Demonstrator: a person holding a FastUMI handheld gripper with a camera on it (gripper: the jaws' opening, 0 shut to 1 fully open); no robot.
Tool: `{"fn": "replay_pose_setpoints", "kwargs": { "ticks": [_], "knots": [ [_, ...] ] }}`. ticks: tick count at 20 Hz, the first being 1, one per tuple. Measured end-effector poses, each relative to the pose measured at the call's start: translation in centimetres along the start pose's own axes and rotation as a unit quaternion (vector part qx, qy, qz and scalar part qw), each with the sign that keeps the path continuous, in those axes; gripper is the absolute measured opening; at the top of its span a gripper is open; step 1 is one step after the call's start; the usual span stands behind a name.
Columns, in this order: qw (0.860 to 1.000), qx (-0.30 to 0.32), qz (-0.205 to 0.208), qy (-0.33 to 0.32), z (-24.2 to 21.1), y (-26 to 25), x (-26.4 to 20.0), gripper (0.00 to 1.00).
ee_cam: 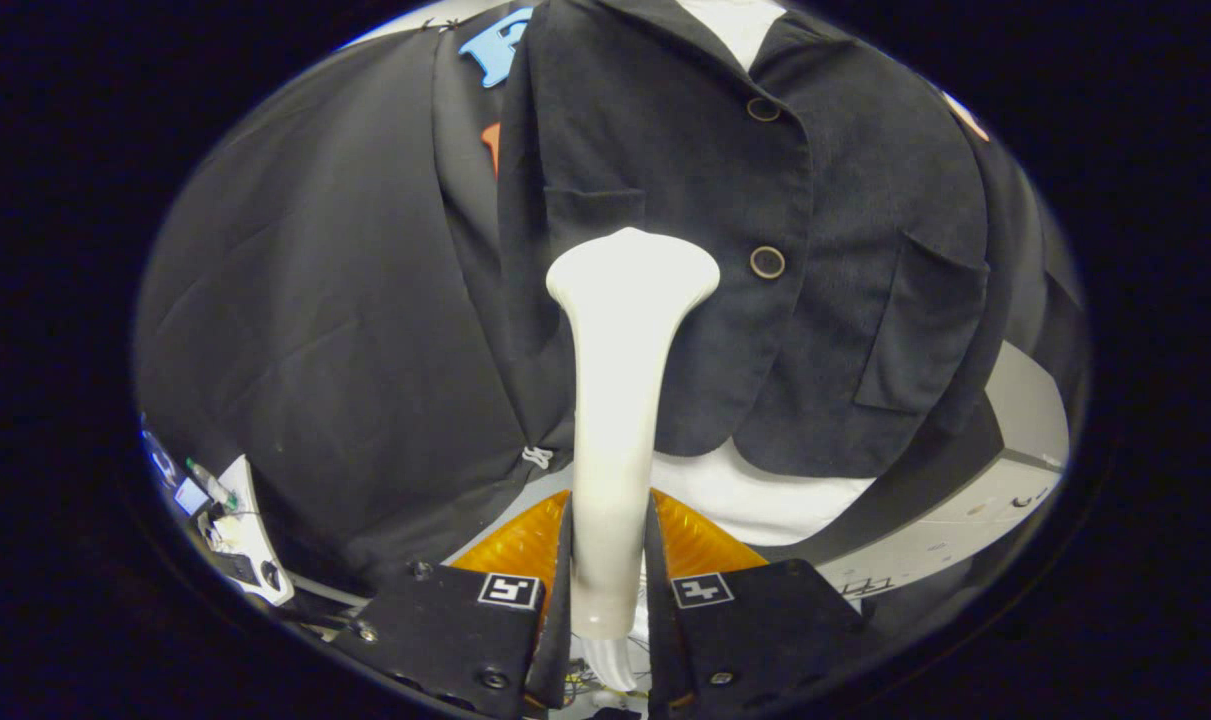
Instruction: Iron the clothes twice with a garment steamer, once on the left side and once on the right side.
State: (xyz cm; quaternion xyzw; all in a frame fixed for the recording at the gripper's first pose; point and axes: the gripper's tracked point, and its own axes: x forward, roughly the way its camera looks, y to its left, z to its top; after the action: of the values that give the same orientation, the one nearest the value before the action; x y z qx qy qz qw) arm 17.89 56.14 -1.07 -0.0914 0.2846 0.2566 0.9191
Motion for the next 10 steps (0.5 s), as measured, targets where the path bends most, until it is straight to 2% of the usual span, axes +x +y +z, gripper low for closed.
{"fn": "replay_pose_setpoints", "kwargs": {
  "ticks": [10],
  "knots": [
    [0.999, 0.017, 0.007, 0.033, -3.2, -0.3, 1.4, 0.35]
  ]
}}
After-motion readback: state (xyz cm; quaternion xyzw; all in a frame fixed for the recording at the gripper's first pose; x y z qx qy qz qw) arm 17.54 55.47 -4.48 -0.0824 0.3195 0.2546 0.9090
